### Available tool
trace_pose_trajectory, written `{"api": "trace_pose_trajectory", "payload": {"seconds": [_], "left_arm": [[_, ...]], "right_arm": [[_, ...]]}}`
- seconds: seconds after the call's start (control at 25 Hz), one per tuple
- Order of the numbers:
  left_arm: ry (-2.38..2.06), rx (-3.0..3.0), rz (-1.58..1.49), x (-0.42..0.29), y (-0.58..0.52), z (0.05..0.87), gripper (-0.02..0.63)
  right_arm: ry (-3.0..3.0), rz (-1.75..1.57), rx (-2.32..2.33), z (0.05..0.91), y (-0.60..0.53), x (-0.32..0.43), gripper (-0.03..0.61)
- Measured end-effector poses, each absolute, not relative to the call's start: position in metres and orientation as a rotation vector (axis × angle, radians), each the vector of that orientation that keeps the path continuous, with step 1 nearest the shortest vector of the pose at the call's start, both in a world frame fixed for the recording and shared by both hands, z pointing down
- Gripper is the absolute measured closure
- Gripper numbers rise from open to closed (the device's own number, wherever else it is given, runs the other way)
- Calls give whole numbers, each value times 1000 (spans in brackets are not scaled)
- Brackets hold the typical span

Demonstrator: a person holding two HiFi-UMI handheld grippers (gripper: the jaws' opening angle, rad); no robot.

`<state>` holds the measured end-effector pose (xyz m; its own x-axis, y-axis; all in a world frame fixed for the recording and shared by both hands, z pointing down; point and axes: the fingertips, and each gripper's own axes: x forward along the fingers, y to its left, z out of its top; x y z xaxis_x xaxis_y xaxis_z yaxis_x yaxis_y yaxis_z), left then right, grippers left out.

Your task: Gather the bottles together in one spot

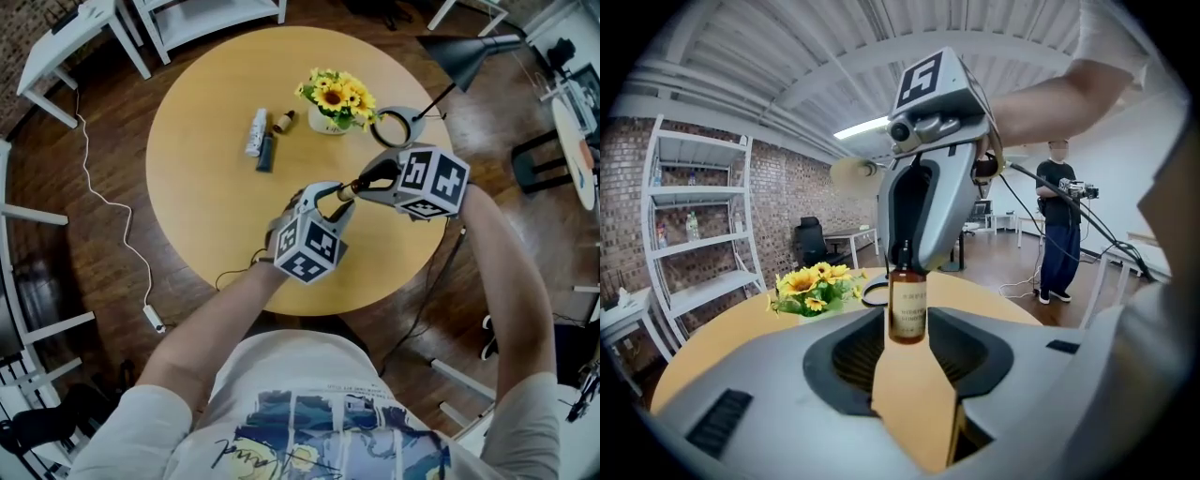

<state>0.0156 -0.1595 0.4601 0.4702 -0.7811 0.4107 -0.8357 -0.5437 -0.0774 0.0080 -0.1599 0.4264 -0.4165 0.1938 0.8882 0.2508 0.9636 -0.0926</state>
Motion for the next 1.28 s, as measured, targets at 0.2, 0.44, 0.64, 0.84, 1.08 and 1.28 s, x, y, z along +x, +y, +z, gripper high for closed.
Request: {"api": "trace_pose_trajectory", "payload": {"seconds": [0.2,0.44,0.64,0.84,1.08,1.28], "left_arm": [[-1389,2500,649,-13,-138,480,446],[-1276,2412,709,-52,-83,500,446],[-1332,2274,671,-92,-51,508,446],[-1361,2196,636,-114,-37,521,446],[-1353,2154,625,-120,-34,531,446],[-1346,2155,633,-118,-37,533,446]], "right_arm": [[-1942,-118,-272,450,-187,23,485],[-1836,-211,-267,493,-226,34,485],[-1771,-311,-278,533,-256,27,485],[-1757,-295,-247,570,-282,21,485],[-1742,-280,-239,589,-291,18,483],[-1721,-322,-254,599,-294,17,483]]}}
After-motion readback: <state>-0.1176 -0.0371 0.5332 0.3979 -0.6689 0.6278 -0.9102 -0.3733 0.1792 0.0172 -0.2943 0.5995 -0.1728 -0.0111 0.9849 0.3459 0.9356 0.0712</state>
